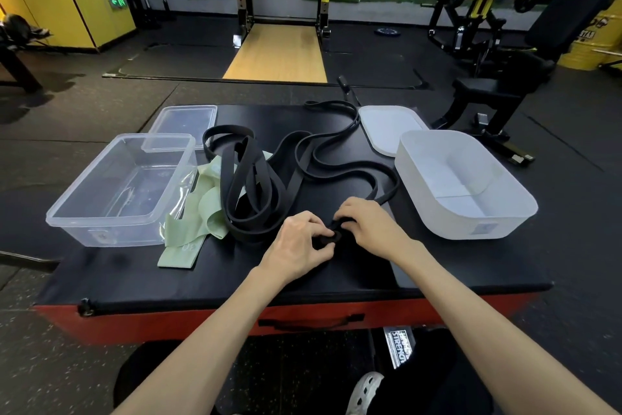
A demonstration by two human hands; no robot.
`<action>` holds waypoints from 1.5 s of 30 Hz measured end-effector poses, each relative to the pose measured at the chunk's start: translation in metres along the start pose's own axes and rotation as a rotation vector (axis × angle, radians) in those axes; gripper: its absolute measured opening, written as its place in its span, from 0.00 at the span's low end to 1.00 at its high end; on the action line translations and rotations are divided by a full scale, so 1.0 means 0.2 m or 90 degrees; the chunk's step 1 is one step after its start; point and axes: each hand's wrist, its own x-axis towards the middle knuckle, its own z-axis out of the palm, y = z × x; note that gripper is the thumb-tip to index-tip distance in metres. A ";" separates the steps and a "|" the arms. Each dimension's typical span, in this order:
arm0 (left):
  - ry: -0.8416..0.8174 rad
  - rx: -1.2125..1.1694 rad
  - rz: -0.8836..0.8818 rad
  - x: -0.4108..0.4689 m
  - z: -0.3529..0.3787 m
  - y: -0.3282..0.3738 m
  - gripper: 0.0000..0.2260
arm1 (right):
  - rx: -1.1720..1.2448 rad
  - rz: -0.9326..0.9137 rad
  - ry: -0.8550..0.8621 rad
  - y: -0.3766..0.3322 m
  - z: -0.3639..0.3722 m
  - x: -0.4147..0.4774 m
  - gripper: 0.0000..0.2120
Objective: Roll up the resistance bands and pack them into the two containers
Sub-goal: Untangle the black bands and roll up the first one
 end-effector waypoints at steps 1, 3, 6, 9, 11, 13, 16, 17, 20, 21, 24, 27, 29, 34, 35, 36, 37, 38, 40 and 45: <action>0.012 0.002 -0.006 0.00 0.01 0.00 0.09 | 0.000 0.006 0.012 0.01 0.00 0.00 0.09; 0.032 0.003 -0.015 -0.01 0.02 0.01 0.09 | -0.012 0.010 0.033 0.02 0.00 -0.01 0.07; 0.033 0.008 -0.022 -0.01 0.02 0.02 0.09 | -0.051 0.027 0.044 0.07 -0.02 -0.03 0.08; 0.030 0.010 -0.034 -0.01 0.02 0.02 0.09 | -0.065 0.025 0.032 0.09 -0.03 -0.04 0.09; 0.031 0.006 -0.041 -0.01 0.01 0.01 0.09 | -0.063 0.025 0.020 0.08 -0.03 -0.05 0.11; 0.030 0.004 -0.043 -0.01 0.02 0.02 0.09 | -0.051 0.029 0.004 0.07 -0.03 -0.05 0.12; 0.041 0.009 -0.046 -0.02 0.02 0.02 0.09 | -0.049 0.032 -0.005 0.07 -0.05 -0.05 0.12; 0.045 0.010 -0.048 -0.02 0.02 0.02 0.09 | -0.049 0.035 -0.001 0.07 -0.06 -0.04 0.11; 0.052 0.016 -0.048 -0.02 0.03 0.02 0.09 | -0.046 0.034 0.012 0.04 -0.06 -0.03 0.09; 0.053 0.018 -0.050 -0.02 0.02 0.02 0.09 | -0.044 0.028 0.013 0.04 -0.06 -0.03 0.08; 0.059 0.024 -0.060 -0.01 0.01 0.00 0.10 | -0.029 0.017 0.014 0.03 -0.05 -0.03 0.09; 0.064 0.021 -0.069 -0.01 -0.01 -0.02 0.09 | -0.031 0.015 0.030 0.05 -0.04 -0.04 0.10; 0.061 0.022 -0.071 -0.01 -0.02 -0.02 0.09 | -0.057 0.001 0.045 0.05 -0.02 -0.03 0.09; 0.057 0.026 -0.071 -0.02 -0.02 -0.01 0.09 | -0.050 0.004 0.078 0.03 0.03 -0.02 0.07; 0.057 0.026 -0.072 -0.02 -0.02 -0.01 0.09 | -0.037 0.010 0.080 0.03 0.04 -0.02 0.07; 0.056 0.026 -0.074 -0.02 -0.02 -0.02 0.09 | -0.021 0.019 0.080 0.04 0.05 -0.02 0.07; 0.055 0.027 -0.075 -0.02 -0.02 -0.01 0.09 | -0.010 0.022 0.083 0.04 0.06 -0.03 0.07; 0.054 0.029 -0.075 -0.01 -0.02 -0.02 0.09 | -0.005 0.023 0.088 0.05 0.06 -0.03 0.08; 0.053 0.028 -0.078 -0.01 -0.02 -0.02 0.09 | -0.030 0.006 0.104 0.06 0.06 -0.03 0.09; 0.047 0.032 -0.083 -0.02 -0.02 -0.01 0.09 | -0.040 0.024 0.113 0.05 0.06 -0.01 0.09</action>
